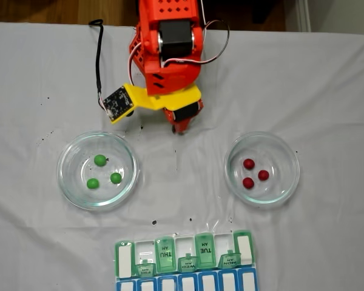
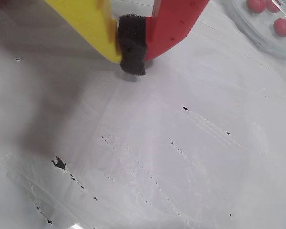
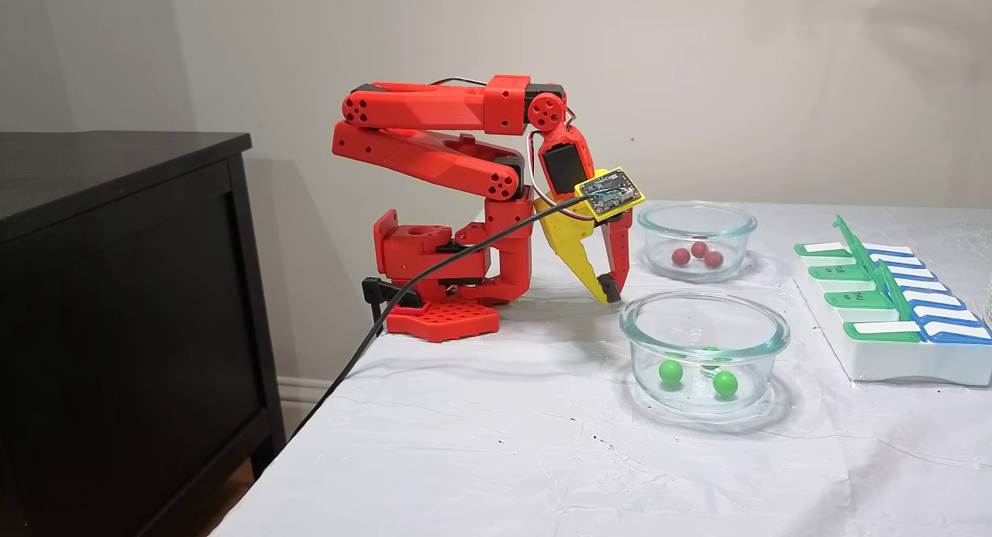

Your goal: Sort medicines into box.

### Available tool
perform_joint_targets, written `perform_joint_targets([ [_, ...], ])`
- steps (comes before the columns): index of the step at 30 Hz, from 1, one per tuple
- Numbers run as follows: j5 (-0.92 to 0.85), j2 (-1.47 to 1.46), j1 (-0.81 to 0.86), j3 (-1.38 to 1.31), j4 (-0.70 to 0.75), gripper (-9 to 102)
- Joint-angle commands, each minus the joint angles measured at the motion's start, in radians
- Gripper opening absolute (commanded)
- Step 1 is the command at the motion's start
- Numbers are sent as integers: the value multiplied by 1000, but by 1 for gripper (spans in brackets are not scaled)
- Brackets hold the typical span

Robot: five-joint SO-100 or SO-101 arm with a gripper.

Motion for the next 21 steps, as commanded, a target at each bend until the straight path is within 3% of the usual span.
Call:
perform_joint_targets([
  [1, -8, 25, -3, -15, -6, 0],
  [21, -26, 25, -29, -15, -6, 0],
])
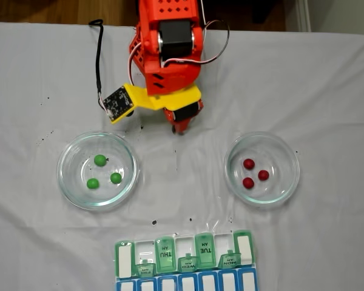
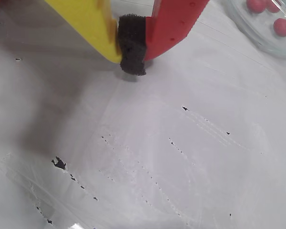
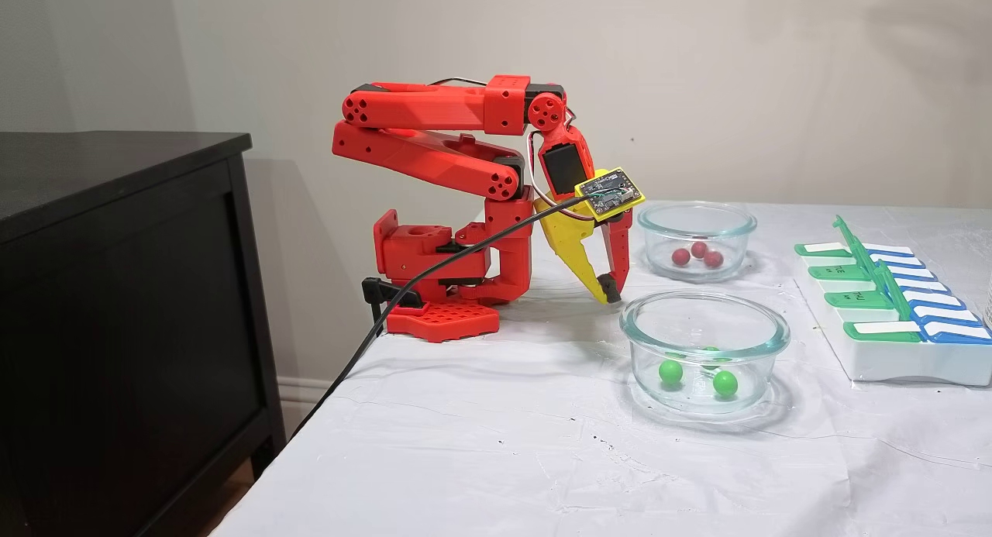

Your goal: Sort medicines into box.

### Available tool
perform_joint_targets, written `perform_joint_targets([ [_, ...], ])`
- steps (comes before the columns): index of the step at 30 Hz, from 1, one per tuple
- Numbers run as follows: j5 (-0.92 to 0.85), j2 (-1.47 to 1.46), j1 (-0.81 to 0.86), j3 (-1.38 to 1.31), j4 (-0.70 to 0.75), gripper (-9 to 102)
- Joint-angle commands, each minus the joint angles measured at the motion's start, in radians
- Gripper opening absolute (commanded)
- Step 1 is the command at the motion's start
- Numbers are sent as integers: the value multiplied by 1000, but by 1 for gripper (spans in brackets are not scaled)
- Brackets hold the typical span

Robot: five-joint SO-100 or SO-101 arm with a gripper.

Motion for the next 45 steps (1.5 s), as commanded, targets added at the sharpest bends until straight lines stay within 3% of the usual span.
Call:
perform_joint_targets([
  [1, -67, 25, -78, -15, -6, 0],
  [4, -149, 25, -166, -15, -8, 0],
  [11, -94, 25, -186, -18, -38, 0],
  [20, -120, 28, -345, -324, 89, 0],
  [30, -106, 23, -377, -397, -41, 0],
  [36, -86, -156, -388, -532, -114, 0],
  [45, -15, -503, -416, -908, 2, 0],
])
